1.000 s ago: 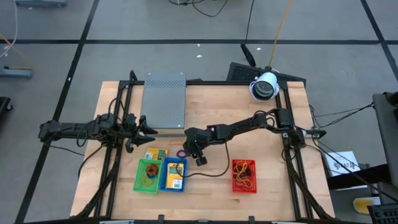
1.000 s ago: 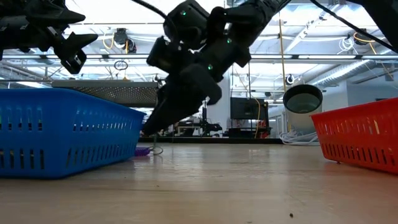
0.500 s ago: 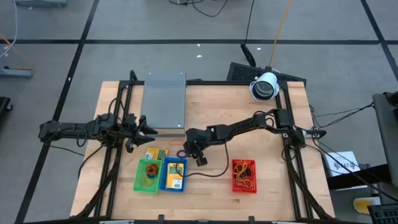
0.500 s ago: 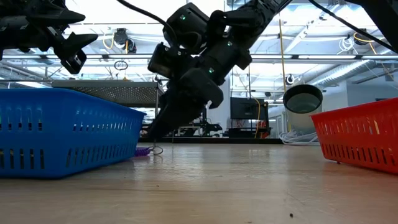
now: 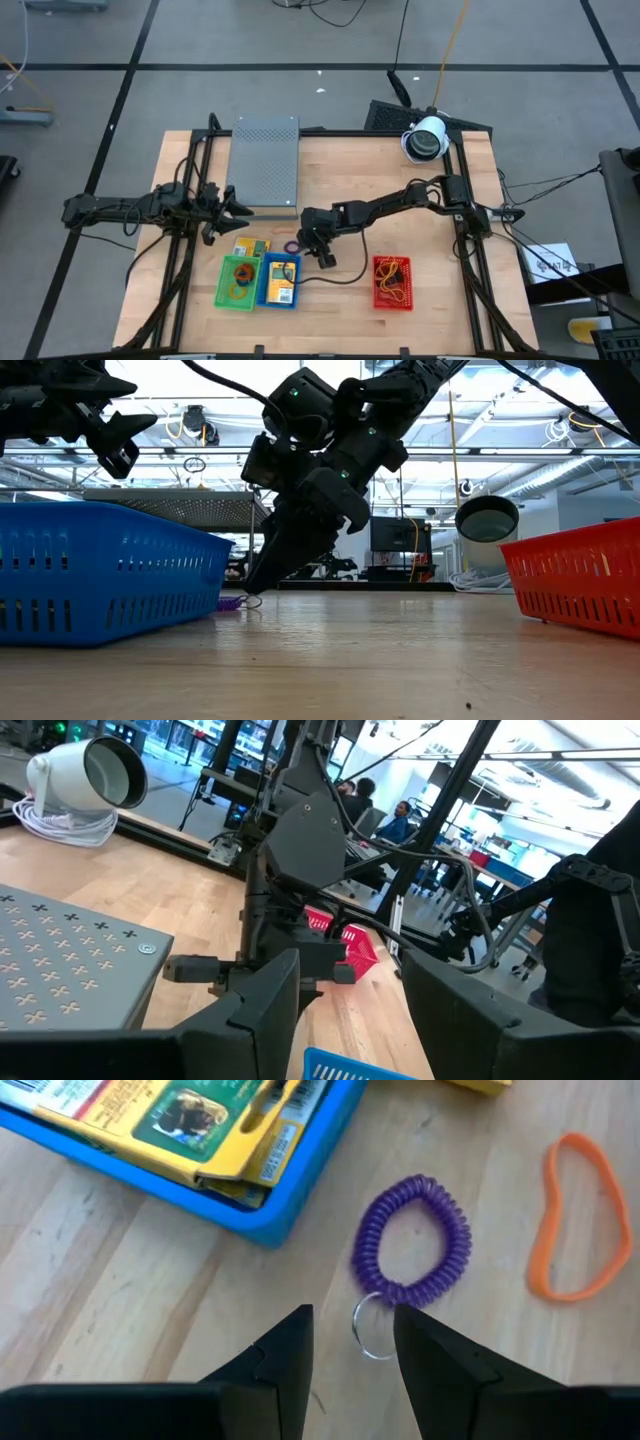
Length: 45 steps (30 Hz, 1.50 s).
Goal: Pick & Place Office Desk Supplies
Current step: Put the purple spring rubberband into the green bin
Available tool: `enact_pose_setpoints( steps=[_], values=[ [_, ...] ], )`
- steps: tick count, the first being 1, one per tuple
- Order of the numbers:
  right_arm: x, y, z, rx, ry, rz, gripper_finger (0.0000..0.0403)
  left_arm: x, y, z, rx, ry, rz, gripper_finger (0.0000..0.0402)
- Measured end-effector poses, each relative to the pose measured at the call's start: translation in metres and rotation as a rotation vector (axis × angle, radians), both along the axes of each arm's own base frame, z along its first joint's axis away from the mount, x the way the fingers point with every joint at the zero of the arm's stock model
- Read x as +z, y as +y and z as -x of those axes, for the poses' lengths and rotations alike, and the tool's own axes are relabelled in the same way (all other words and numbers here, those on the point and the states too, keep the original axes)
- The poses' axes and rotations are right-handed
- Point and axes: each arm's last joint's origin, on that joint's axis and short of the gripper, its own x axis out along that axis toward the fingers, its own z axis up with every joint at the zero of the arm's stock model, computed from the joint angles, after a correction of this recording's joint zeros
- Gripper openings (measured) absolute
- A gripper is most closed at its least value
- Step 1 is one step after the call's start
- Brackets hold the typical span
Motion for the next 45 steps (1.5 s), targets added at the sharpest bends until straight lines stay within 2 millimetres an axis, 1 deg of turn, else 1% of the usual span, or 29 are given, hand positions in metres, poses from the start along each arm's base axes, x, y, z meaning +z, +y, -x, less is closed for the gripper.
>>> enact_pose_setpoints(
  steps=[5, 10, 16, 19, 21, 25, 28, 30, 38, 42, 45],
  values=[
    [-0.001, 0.000, 0.001, 0.000, 0.012, 0.003, 0.0130, 0.000, 0.000, 0.000, 0.000, 0.000, 0.000, 0.0186],
    [-0.007, -0.001, 0.001, -0.016, 0.031, 0.024, 0.0130, 0.000, 0.000, 0.000, 0.000, 0.000, 0.001, 0.0186],
    [-0.006, -0.001, 0.001, -0.005, 0.021, 0.032, 0.0126, 0.000, 0.000, 0.000, 0.000, 0.000, 0.000, 0.0186],
    [-0.006, -0.001, 0.001, 0.010, 0.015, 0.044, 0.0114, 0.000, 0.000, 0.000, 0.000, 0.000, 0.001, 0.0186],
    [-0.006, -0.001, 0.001, 0.010, 0.015, 0.045, 0.0098, 0.000, 0.000, 0.000, 0.000, -0.001, 0.000, 0.0186],
    [-0.006, -0.001, 0.001, 0.009, 0.015, 0.044, 0.0057, 0.000, 0.000, 0.000, 0.000, 0.000, 0.001, 0.0186],
    [-0.014, -0.001, -0.002, -0.006, 0.021, 0.030, 0.0021, 0.000, 0.000, 0.000, 0.000, 0.000, 0.000, 0.0186],
    [-0.016, -0.001, -0.002, -0.026, 0.031, 0.016, 0.0006, 0.000, 0.000, 0.000, 0.000, 0.000, 0.001, 0.0186],
    [-0.019, -0.001, -0.005, -0.097, 0.039, -0.045, 0.0003, 0.000, 0.000, 0.000, 0.000, 0.000, 0.001, 0.0186],
    [-0.015, -0.001, -0.003, -0.101, 0.044, -0.042, 0.0002, 0.000, 0.000, 0.000, 0.000, -0.001, 0.000, 0.0186],
    [-0.005, -0.002, 0.003, -0.139, 0.074, -0.026, 0.0001, 0.000, 0.000, 0.000, 0.000, -0.001, 0.000, 0.0186]
  ],
)
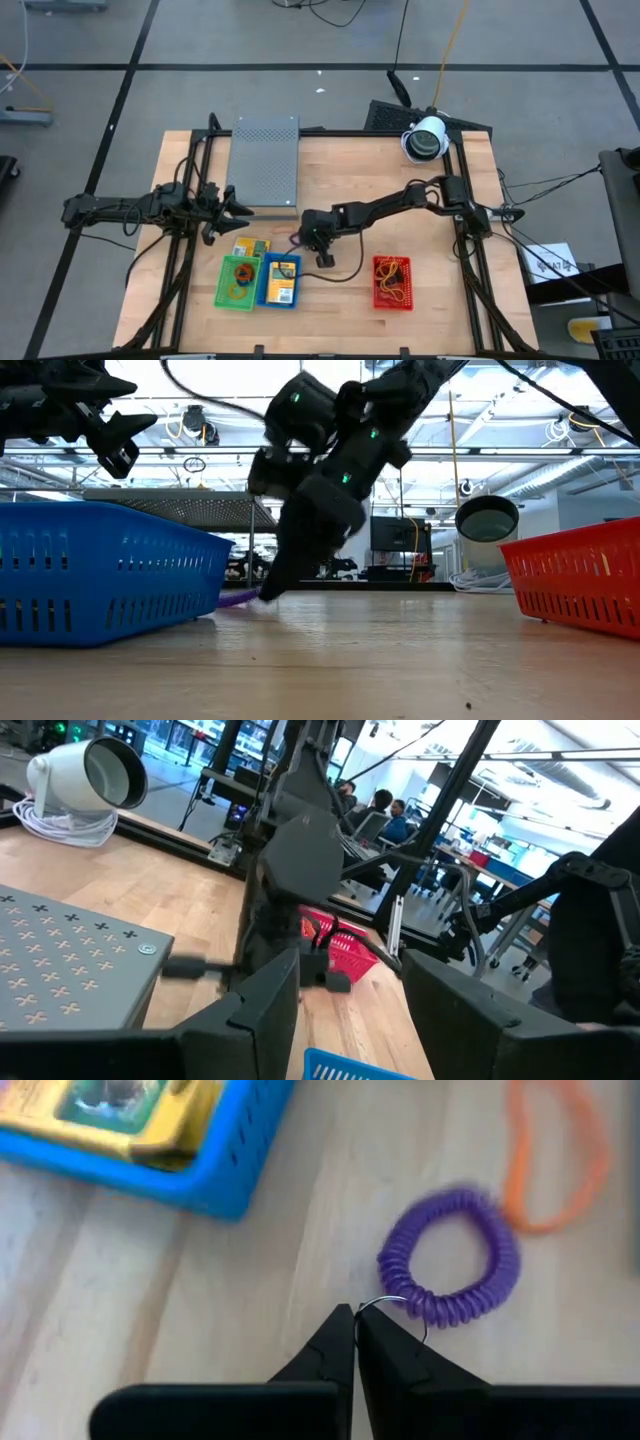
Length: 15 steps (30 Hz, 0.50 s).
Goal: Pick & Place Office Desk Supplies
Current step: Put the purple spring rubberband into the green bin
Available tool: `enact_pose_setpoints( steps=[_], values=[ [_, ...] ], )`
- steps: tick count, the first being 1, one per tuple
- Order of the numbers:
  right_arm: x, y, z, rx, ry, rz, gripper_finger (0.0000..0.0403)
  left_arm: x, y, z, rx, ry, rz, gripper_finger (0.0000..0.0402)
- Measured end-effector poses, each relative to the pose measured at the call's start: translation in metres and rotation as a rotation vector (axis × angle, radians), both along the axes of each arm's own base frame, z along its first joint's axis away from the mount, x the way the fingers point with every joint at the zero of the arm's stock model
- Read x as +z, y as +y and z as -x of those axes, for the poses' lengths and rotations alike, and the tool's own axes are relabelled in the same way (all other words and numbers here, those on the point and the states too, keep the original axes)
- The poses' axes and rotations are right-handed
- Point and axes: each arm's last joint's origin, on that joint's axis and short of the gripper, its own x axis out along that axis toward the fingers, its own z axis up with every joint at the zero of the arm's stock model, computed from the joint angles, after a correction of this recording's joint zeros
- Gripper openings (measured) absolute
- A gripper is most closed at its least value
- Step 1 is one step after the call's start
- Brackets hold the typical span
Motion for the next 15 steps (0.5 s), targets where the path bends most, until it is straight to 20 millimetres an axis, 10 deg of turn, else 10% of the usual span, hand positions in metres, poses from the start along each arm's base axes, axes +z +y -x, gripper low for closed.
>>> enact_pose_setpoints(
  steps=[15],
  values=[
    [0.070, -0.001, 0.069, -0.084, -0.048, 0.002, 0.0000, 0.000, 0.000, 0.000, 0.000, 0.001, 0.001, 0.0186]
  ],
)
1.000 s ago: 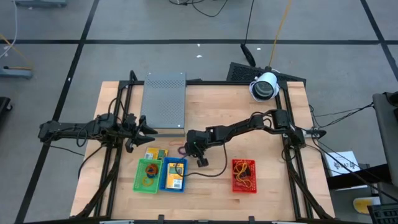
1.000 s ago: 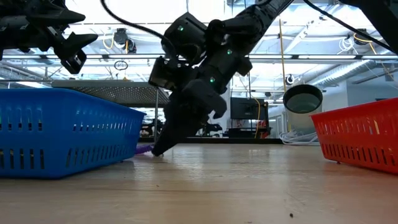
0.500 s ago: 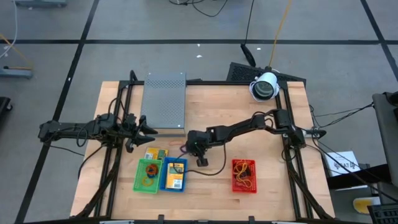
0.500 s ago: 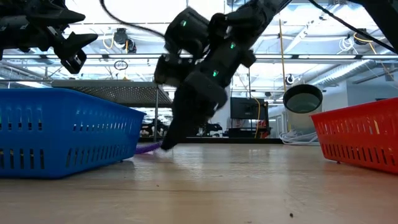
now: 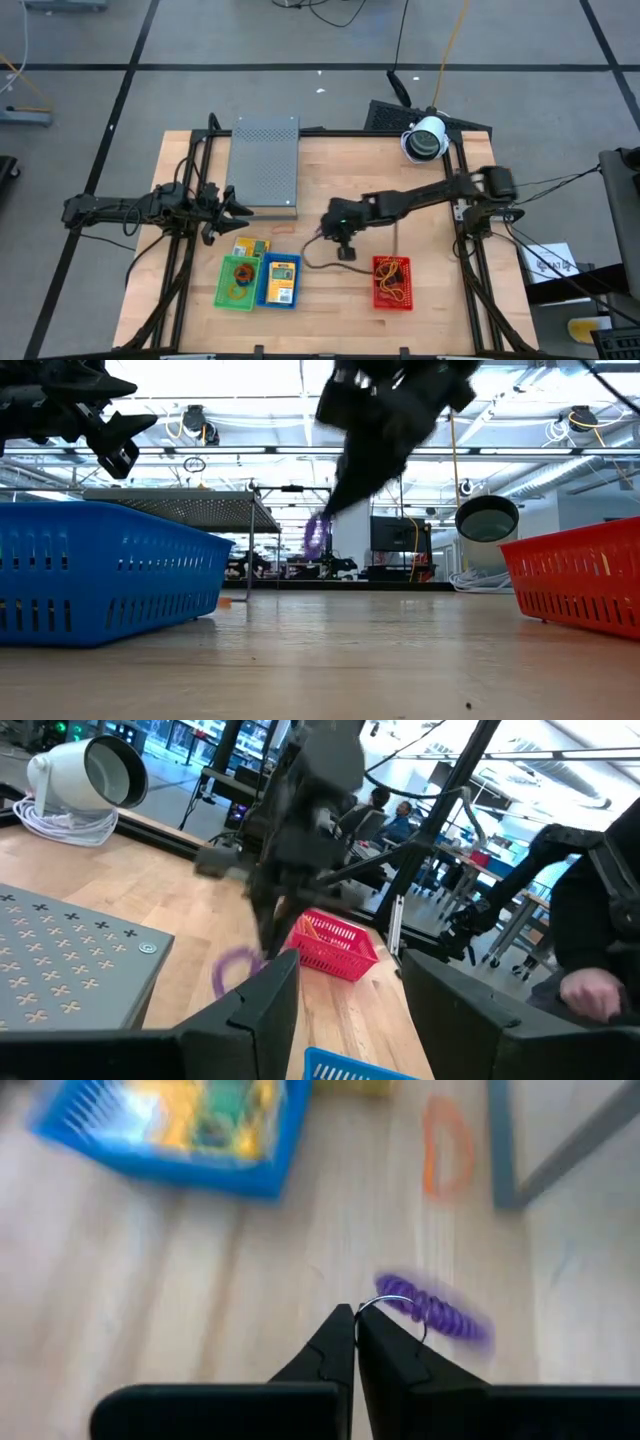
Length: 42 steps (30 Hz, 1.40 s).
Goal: Pick & Place Office Desk Supplies
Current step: Put the purple spring rubberband into the green bin
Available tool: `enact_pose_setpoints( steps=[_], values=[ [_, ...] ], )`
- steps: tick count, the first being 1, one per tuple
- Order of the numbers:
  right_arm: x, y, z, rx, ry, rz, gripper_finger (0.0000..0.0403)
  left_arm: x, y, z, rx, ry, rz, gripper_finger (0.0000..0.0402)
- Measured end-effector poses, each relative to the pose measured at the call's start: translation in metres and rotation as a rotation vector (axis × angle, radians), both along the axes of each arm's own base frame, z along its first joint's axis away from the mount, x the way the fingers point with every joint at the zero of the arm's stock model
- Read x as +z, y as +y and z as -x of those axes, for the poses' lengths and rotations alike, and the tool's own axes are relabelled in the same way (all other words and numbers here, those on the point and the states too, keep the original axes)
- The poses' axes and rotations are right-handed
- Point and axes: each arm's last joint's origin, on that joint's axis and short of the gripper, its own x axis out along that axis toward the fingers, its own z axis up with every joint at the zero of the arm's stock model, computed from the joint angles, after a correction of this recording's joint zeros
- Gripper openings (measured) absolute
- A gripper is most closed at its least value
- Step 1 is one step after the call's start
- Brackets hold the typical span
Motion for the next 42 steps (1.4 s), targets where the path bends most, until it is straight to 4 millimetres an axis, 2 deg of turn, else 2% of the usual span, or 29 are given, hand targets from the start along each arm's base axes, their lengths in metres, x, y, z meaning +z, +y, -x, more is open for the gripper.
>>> enact_pose_setpoints(
  steps=[4, 8, 12, 18, 23, 27, 36, 42],
  values=[
    [0.027, 0.007, 0.029, 0.020, -0.134, -0.016, 0.0000, 0.000, 0.000, 0.000, 0.000, 0.000, -0.001, 0.0186],
    [0.049, 0.019, 0.049, 0.081, -0.279, -0.013, 0.0000, 0.000, 0.000, 0.000, 0.000, -0.001, -0.001, 0.0186],
    [0.074, 0.033, 0.056, 0.170, -0.448, 0.026, 0.0000, 0.000, 0.000, 0.000, 0.000, -0.002, -0.001, 0.0186],
    [0.096, 0.044, 0.052, 0.184, -0.677, -0.004, 0.0000, 0.000, 0.000, 0.000, -0.001, 0.000, -0.001, 0.0186],
    [0.091, 0.046, 0.029, 0.131, -0.651, 0.031, 0.0000, 0.000, 0.000, 0.000, 0.000, -0.001, -0.001, 0.0186],
    [0.099, 0.046, 0.014, 0.069, -0.689, 0.031, 0.0000, 0.000, 0.000, 0.000, 0.000, 0.000, -0.001, 0.0186],
    [0.102, 0.042, 0.012, -0.125, -0.689, -0.002, 0.0000, 0.000, 0.000, 0.000, 0.000, 0.001, -0.001, 0.0186],
    [0.107, 0.044, 0.011, -0.211, -0.703, -0.189, 0.0000, 0.000, 0.000, 0.000, 0.000, 0.001, -0.001, 0.0186]
  ],
)
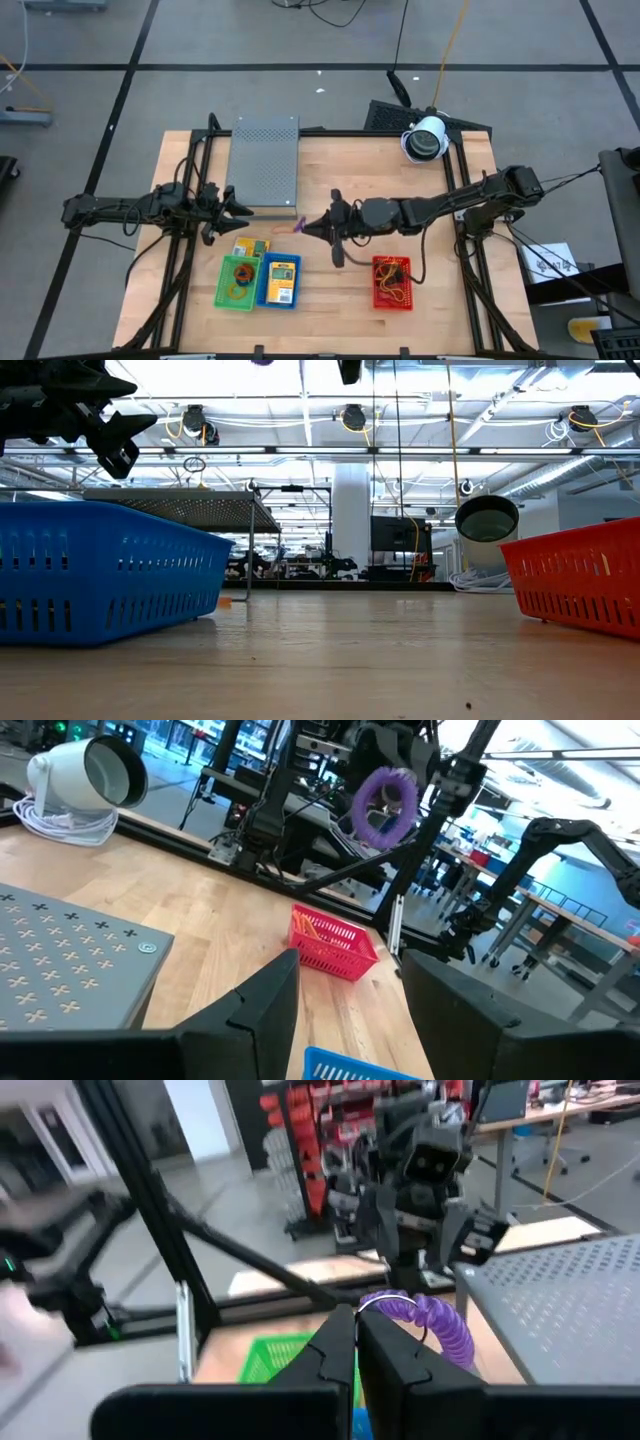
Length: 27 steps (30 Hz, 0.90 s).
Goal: Pick & Place Office Desk Supplies
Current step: Put the purple spring rubberband into the green bin
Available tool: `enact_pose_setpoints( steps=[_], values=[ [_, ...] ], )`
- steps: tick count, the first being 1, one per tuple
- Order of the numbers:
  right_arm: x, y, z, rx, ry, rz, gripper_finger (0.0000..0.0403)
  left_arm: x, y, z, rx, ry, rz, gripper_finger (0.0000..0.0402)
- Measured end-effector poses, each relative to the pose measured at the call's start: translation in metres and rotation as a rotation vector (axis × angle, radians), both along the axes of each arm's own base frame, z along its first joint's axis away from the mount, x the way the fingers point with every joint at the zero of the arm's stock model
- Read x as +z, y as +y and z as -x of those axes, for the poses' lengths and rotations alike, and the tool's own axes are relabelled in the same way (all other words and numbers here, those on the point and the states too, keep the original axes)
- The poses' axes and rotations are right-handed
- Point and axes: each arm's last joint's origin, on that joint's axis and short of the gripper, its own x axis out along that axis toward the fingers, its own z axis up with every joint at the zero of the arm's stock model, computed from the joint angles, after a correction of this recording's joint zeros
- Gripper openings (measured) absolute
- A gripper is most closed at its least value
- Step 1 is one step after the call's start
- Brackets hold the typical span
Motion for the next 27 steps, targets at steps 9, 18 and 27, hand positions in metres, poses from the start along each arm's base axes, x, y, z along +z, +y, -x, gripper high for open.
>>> enact_pose_setpoints(
  steps=[9, 18, 27],
  values=[
    [0.011, 0.004, 0.000, 0.007, -0.104, -0.071, 0.0000, 0.019, 0.003, 0.002, 0.101, -0.193, 0.056, 0.0186],
    [0.018, -0.001, -0.001, -0.003, -0.175, -0.060, 0.0000, 0.059, 0.002, 0.022, 0.090, -0.665, 0.018, 0.0186],
    [0.022, -0.005, -0.001, -0.011, -0.223, -0.049, 0.0000, 0.061, 0.002, 0.019, 0.079, -0.670, 0.050, 0.0186]
  ],
)
